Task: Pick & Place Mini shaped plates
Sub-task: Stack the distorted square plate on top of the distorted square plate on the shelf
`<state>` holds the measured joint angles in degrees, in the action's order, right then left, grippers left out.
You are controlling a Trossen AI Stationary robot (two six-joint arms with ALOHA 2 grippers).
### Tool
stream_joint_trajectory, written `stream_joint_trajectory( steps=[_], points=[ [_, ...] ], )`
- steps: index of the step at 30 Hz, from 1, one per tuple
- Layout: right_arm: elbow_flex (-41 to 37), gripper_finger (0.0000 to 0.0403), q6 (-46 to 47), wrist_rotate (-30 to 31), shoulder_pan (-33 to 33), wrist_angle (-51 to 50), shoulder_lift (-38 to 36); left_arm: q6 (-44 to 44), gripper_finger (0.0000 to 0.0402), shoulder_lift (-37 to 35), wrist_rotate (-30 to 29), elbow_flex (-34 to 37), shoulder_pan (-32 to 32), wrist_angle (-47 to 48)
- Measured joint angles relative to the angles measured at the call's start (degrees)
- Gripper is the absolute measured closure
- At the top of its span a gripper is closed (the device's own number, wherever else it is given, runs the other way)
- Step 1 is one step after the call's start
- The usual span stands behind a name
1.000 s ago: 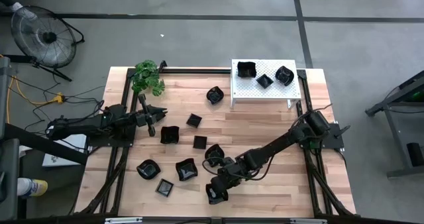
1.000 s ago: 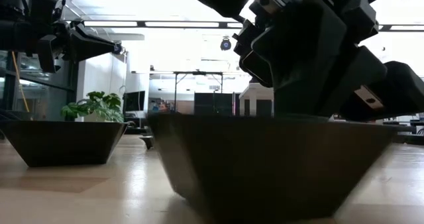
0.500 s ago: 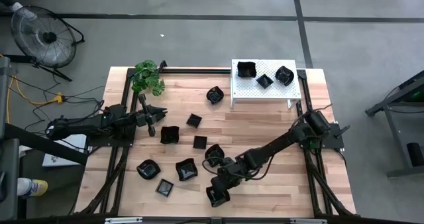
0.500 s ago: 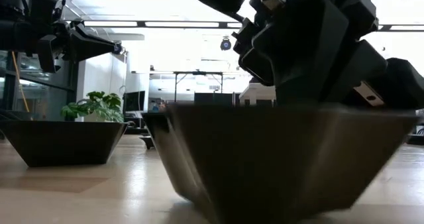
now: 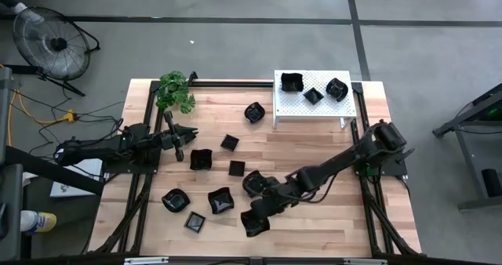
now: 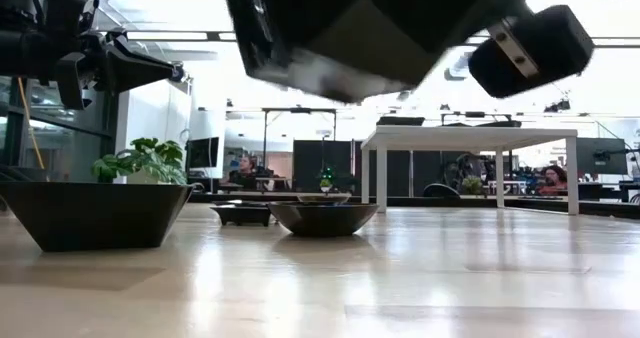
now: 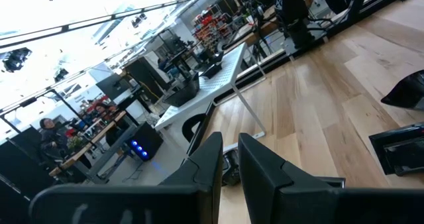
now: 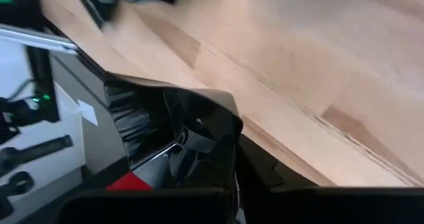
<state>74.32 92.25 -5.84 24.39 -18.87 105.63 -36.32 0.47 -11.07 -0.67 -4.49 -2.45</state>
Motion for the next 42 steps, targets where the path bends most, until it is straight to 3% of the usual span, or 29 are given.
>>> stream_joint_trajectory(
  steps=[11,17,34,42],
  points=[
    [0.0,0.0402,-8.29,6.4,-5.54,-12.65,-12.18,0.0,0.0356,0.0,-0.02,0.0,0.01,-0.01],
    [0.0,0.0402,-16.17,6.9,-11.12,-20.77,-19.22,0.0,0.0356,0.0,-0.02,0.0,0.01,-0.01],
    [0.0,0.0402,-48.96,5.66,-38.86,-31.98,-33.54,0.0,0.0356,0.0,0.0,0.0,-0.01,0.01],
    [0.0,0.0402,-53.02,1.38,-47.52,-29.63,-33.76,0.0,0.0356,0.0,0.0,0.0,0.0,-0.01]
  ],
)
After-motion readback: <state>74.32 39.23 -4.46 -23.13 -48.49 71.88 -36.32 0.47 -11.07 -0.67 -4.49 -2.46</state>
